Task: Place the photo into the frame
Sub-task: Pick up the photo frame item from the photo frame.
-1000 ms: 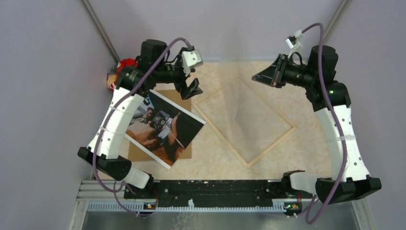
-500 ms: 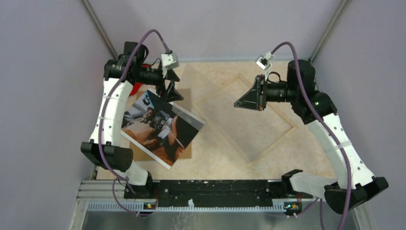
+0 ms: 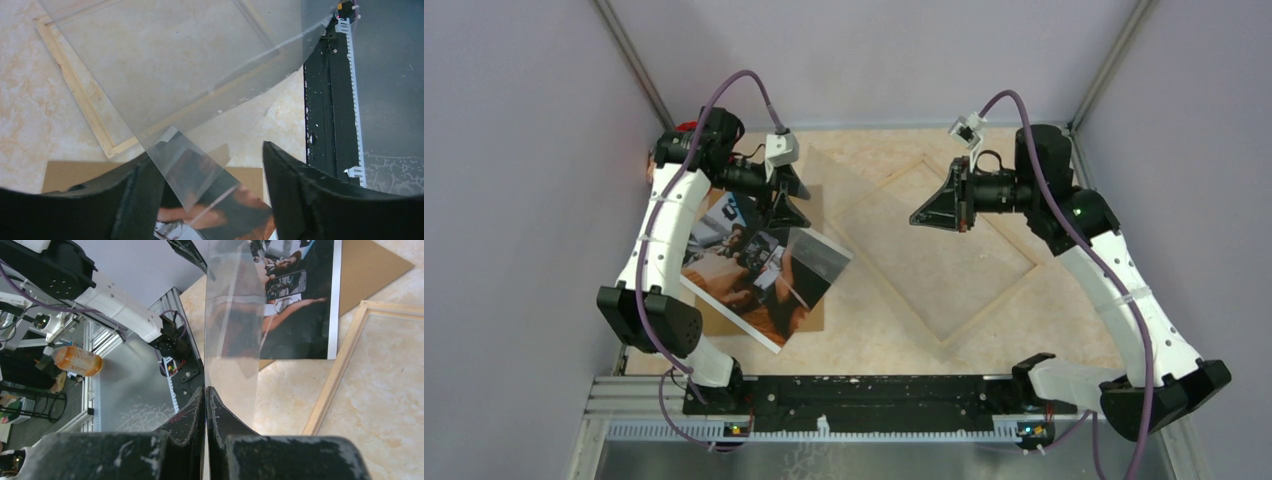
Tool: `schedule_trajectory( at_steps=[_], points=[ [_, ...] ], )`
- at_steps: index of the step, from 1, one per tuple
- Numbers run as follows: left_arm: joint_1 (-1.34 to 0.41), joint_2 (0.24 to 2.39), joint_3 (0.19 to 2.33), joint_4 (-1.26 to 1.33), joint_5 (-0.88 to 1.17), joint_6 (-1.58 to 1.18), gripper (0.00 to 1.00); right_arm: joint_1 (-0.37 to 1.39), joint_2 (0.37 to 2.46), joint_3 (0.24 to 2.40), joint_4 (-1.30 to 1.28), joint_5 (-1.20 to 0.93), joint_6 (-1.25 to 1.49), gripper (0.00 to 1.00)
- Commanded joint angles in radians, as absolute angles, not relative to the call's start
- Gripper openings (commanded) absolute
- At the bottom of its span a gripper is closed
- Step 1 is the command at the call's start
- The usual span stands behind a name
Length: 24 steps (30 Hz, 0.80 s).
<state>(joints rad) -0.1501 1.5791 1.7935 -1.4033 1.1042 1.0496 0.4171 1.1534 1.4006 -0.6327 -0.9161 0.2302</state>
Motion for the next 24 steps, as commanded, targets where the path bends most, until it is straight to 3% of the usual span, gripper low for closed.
schedule_trajectory(
  at_steps=[1,7,11,12,13,16,18,22,24],
  points=[
    [-0.146,1.562,1.782,-1.413,1.175,1.115,0.66,0.426,1.170,1.394,-0.615,-0.887,0.189,0.00],
    [-0.146,1.621,1.786,-1.413,1.184,1.112,0.42,0.425,1.170,1.373,-0.616,-0.849,0.177,0.00],
    [-0.146,1.654,1.773,-1.413,1.166,1.131,0.09,0.423,1.169,1.345,-0.617,-0.776,0.164,0.00],
    [-0.146,1.665,1.767,-1.412,1.160,1.133,0.00,0.423,1.168,1.335,-0.609,-0.762,0.166,0.04],
    [-0.146,1.680,1.759,-1.412,1.154,1.133,0.00,0.423,1.169,1.322,-0.600,-0.747,0.170,0.14],
    [-0.142,1.735,1.728,-1.412,1.132,1.139,0.00,0.410,1.169,1.291,-0.573,-0.698,0.192,0.60],
    [-0.127,1.771,1.723,-1.413,1.112,1.121,0.00,0.376,1.159,1.266,-0.556,-0.641,0.214,0.78],
    [-0.062,1.802,1.717,-1.397,1.122,1.118,0.00,0.240,1.100,1.187,-0.496,-0.604,0.302,0.96],
    [-0.042,1.795,1.699,-1.351,1.118,1.091,0.00,0.166,1.064,1.121,-0.464,-0.601,0.356,0.99]
  ],
)
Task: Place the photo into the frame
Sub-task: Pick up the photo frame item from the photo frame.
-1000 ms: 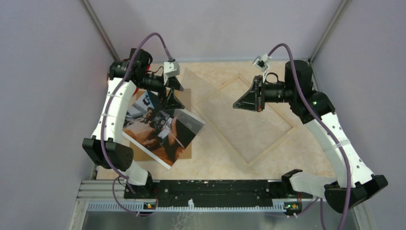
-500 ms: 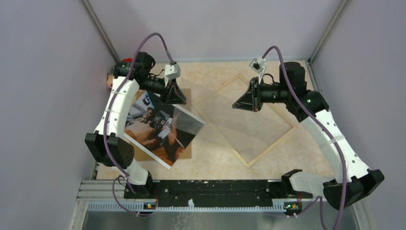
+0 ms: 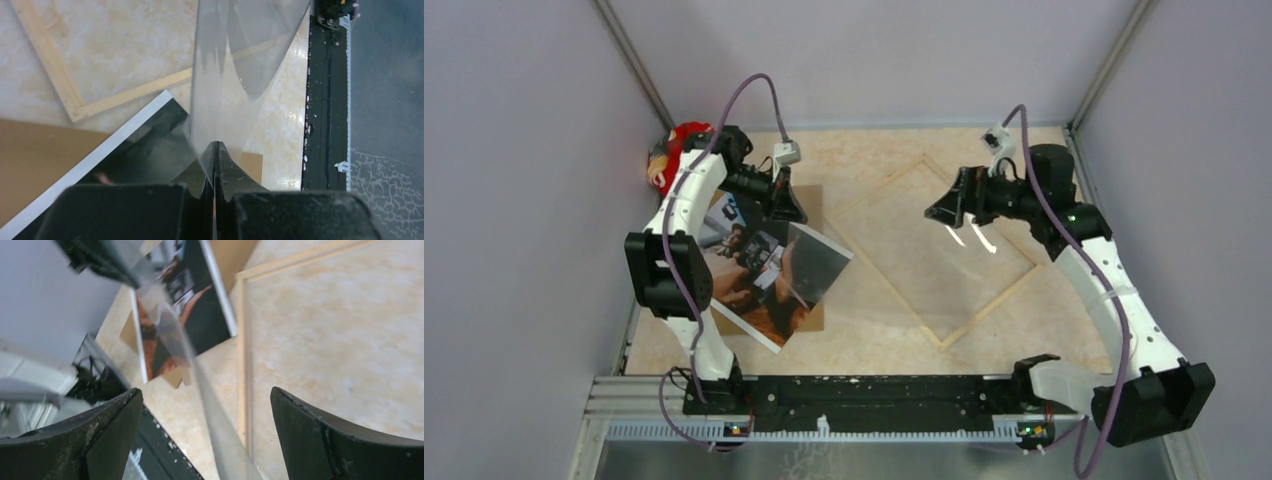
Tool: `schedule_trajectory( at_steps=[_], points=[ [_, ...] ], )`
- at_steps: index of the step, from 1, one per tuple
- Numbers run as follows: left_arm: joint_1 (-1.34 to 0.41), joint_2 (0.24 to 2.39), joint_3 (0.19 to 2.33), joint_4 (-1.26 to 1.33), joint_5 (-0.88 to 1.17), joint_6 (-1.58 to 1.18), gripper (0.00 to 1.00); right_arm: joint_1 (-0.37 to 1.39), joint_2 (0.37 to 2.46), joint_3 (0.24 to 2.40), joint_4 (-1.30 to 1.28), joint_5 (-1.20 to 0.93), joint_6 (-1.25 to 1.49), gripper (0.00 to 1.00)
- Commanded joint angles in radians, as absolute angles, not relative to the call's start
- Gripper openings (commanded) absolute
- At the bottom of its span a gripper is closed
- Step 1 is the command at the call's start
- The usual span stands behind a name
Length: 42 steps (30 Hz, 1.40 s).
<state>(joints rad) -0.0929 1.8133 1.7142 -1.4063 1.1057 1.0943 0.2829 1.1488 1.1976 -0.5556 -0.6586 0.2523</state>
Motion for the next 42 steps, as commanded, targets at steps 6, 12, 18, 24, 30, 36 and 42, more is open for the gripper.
schedule_trajectory(
  at_steps=[6,12,18,24,30,36,42],
  points=[
    [-0.037,1.730,1.563,-1.148,1.059,0.987,0.00,0.111,0.993,0.950,-0.486,-0.484,0.421,0.99],
    [-0.037,1.704,1.487,-1.051,1.011,0.954,0.00,0.068,0.916,0.800,-0.425,-0.521,0.486,0.99],
    [-0.036,1.683,1.449,-0.996,0.976,0.934,0.00,0.062,0.913,0.657,-0.293,-0.583,0.548,0.99],
    [-0.036,1.681,1.438,-0.989,0.964,0.944,0.00,0.041,1.008,0.605,-0.156,-0.580,0.561,0.99],
    [-0.037,1.679,1.433,-0.988,0.955,0.954,0.00,0.008,1.155,0.572,0.007,-0.631,0.558,0.99],
    [-0.035,1.695,1.437,-0.983,0.954,0.950,0.00,0.006,1.289,0.531,0.181,-0.705,0.587,0.99],
    [-0.035,1.713,1.450,-0.983,0.952,0.946,0.00,0.007,1.391,0.440,0.394,-0.792,0.671,0.97]
  ],
)
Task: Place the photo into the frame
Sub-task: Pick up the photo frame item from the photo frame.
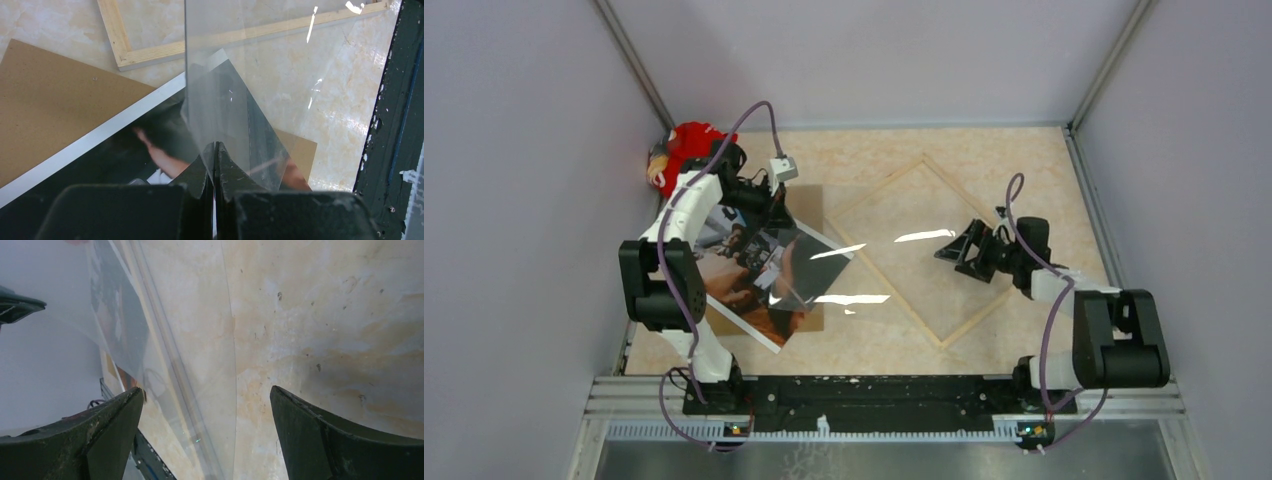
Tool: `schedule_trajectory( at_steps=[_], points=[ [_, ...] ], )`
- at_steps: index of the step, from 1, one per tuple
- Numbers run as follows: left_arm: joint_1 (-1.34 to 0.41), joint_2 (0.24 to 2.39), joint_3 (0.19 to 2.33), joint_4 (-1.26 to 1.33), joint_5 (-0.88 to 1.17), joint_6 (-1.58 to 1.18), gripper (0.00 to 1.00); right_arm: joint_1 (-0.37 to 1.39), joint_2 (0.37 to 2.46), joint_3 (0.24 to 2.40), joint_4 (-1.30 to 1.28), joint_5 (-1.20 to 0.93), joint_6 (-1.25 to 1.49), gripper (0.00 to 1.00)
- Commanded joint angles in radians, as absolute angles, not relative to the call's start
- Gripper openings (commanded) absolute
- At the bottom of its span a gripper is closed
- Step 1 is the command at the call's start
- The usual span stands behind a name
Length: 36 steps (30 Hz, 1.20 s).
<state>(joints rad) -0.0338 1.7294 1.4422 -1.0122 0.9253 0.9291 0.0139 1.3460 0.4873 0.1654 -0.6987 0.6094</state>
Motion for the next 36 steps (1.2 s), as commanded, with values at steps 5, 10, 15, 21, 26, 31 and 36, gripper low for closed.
schedule_trajectory(
  at_steps=[5,10,15,21,26,31,36],
  points=[
    [-0.035,1.729,1.460,-0.974,0.953,0.927,0.00,0.056,1.453,0.391,0.626,-0.850,0.777,0.93],
    [-0.036,1.747,1.470,-0.954,0.945,0.893,0.00,0.118,1.499,0.371,0.833,-0.883,0.880,0.77],
    [-0.041,1.759,1.458,-0.888,0.881,0.826,0.00,0.119,1.451,0.352,0.899,-0.893,0.942,0.47],
    [-0.056,1.804,1.479,-0.850,0.809,0.738,0.25,0.118,1.300,0.395,0.700,-0.825,0.913,0.00],
    [-0.076,1.815,1.490,-0.799,0.769,0.684,0.87,0.117,1.068,0.509,0.299,-0.663,0.815,0.00],
    [-0.138,1.801,1.427,-0.791,0.696,0.736,0.98,0.040,0.929,0.655,-0.028,-0.526,0.777,0.00],
    [-0.235,1.752,1.317,-0.686,0.582,0.757,0.98,-0.088,0.896,0.806,-0.260,-0.463,0.752,0.00]
  ],
)
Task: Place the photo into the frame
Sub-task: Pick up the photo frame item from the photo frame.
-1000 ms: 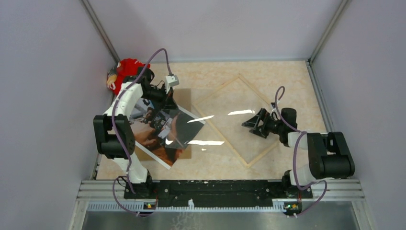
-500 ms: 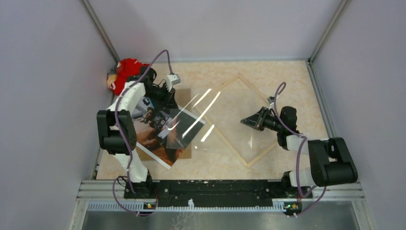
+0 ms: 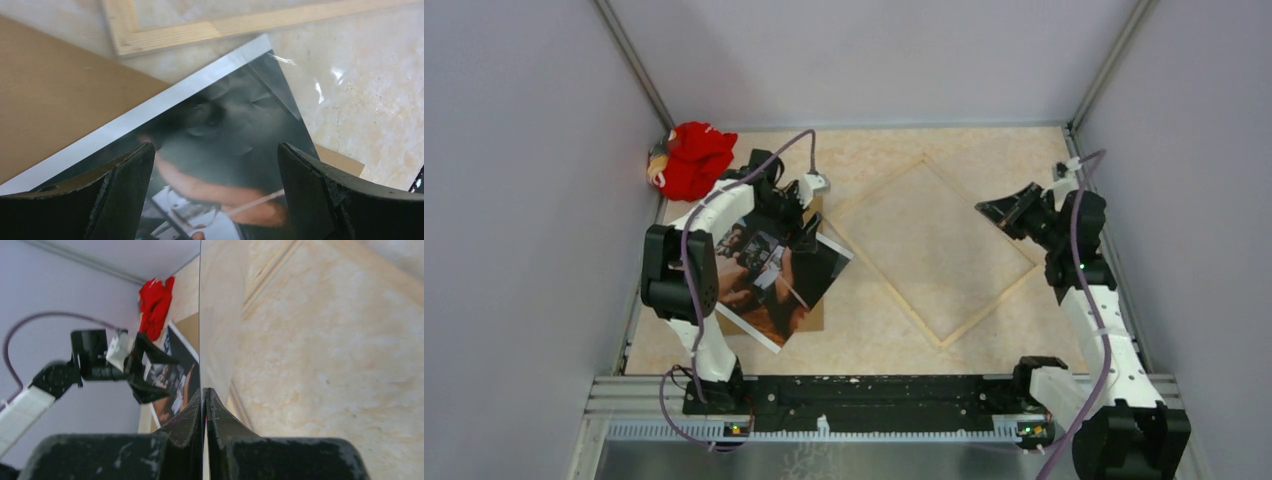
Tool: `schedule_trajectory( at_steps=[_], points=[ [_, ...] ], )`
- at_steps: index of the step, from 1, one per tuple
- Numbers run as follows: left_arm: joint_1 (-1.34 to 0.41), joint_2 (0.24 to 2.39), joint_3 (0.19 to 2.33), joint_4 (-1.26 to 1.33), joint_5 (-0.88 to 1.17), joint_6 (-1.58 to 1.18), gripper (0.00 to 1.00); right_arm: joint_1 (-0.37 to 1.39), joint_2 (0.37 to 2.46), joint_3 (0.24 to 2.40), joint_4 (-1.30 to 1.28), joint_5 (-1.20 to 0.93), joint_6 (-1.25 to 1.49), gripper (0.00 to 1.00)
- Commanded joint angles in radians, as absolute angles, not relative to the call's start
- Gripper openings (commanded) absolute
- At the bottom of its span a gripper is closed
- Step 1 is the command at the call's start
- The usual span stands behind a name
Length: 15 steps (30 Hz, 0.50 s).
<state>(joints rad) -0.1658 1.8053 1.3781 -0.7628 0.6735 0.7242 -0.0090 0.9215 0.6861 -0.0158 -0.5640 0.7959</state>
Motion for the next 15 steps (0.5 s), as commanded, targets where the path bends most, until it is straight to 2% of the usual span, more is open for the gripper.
schedule_trajectory(
  at_steps=[1,8,15],
  points=[
    [-0.244,1.758,1.321,-0.676,0.571,0.754,0.98,-0.096,0.891,0.826,-0.287,-0.450,0.751,0.00],
    [-0.279,1.906,1.466,-0.626,0.499,0.714,0.95,-0.107,0.867,0.907,-0.354,-0.398,0.772,0.00],
    [-0.308,1.939,1.389,-0.451,0.392,0.723,0.88,-0.108,0.867,0.961,-0.373,-0.375,0.780,0.00]
  ],
)
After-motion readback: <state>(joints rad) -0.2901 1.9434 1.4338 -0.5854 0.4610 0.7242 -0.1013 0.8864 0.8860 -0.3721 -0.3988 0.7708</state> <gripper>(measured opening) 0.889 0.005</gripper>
